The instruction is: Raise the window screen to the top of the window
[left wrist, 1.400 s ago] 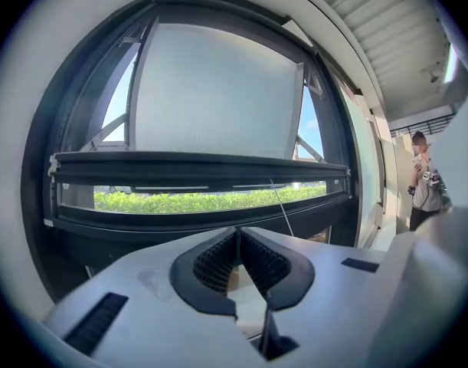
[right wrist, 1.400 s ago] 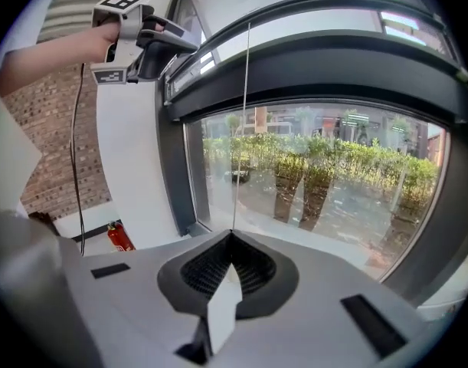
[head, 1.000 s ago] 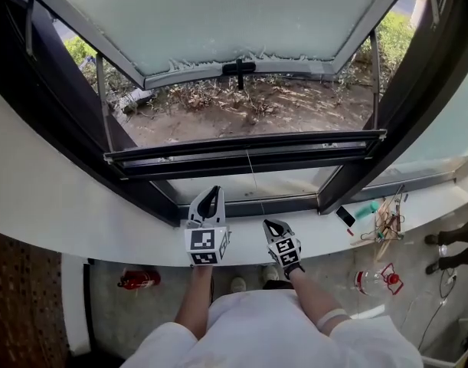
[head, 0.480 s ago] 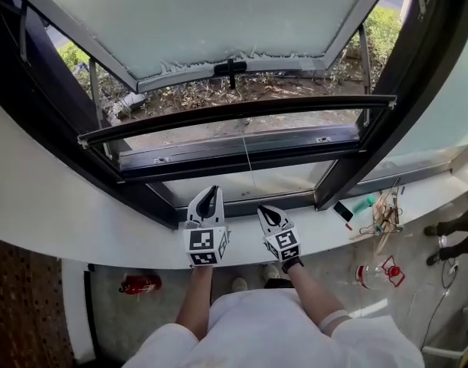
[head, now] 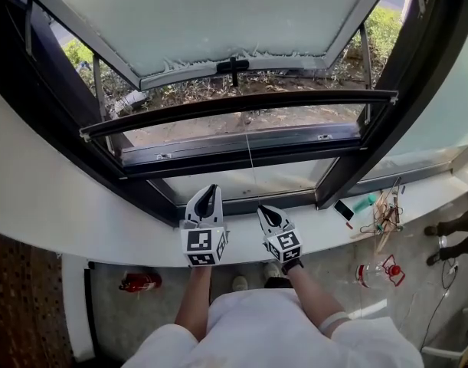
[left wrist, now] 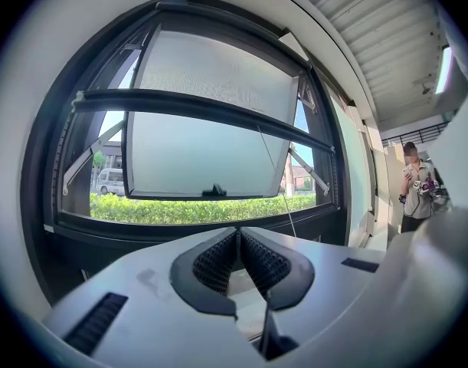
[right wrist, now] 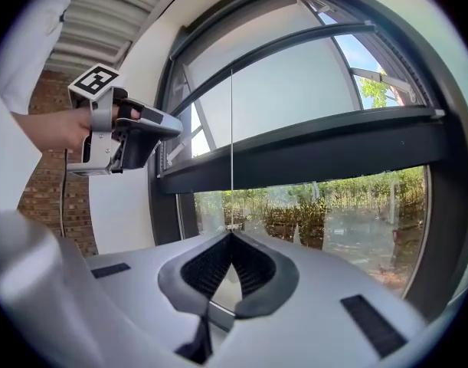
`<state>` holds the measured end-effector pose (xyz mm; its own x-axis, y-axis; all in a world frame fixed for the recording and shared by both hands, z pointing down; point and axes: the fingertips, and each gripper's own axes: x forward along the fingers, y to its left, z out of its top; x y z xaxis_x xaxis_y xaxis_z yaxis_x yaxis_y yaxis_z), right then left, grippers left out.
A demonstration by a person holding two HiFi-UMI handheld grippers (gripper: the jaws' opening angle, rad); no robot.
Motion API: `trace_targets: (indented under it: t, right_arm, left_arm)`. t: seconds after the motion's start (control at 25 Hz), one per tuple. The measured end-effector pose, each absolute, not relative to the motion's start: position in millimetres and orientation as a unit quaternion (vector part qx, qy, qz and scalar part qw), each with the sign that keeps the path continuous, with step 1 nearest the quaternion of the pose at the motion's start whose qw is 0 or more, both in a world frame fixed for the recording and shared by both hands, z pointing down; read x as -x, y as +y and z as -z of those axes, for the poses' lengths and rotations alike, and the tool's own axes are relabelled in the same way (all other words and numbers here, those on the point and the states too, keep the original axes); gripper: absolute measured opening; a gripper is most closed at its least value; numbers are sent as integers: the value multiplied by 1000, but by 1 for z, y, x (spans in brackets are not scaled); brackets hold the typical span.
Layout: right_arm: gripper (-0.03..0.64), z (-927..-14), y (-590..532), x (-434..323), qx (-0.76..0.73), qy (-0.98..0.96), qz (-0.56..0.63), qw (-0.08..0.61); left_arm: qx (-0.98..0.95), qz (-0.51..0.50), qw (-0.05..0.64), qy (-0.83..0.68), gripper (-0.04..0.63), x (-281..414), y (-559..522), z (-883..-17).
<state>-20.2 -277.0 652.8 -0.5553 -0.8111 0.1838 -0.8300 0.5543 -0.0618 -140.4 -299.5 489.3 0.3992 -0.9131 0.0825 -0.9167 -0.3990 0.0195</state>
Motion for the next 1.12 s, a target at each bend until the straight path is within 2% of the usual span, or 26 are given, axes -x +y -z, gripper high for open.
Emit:
trace_targets:
  t: [0.44,1.12]
  right_arm:
    - [2,-640,-273,25,-467,-881,-63,46]
    - [3,-591,-292,32,-457,-887,-58,-23]
  left_arm:
    - [-836,-26,25,-548,17,143,-292,-483]
    - [-833,-25,21,-553,17,142,-306,-480]
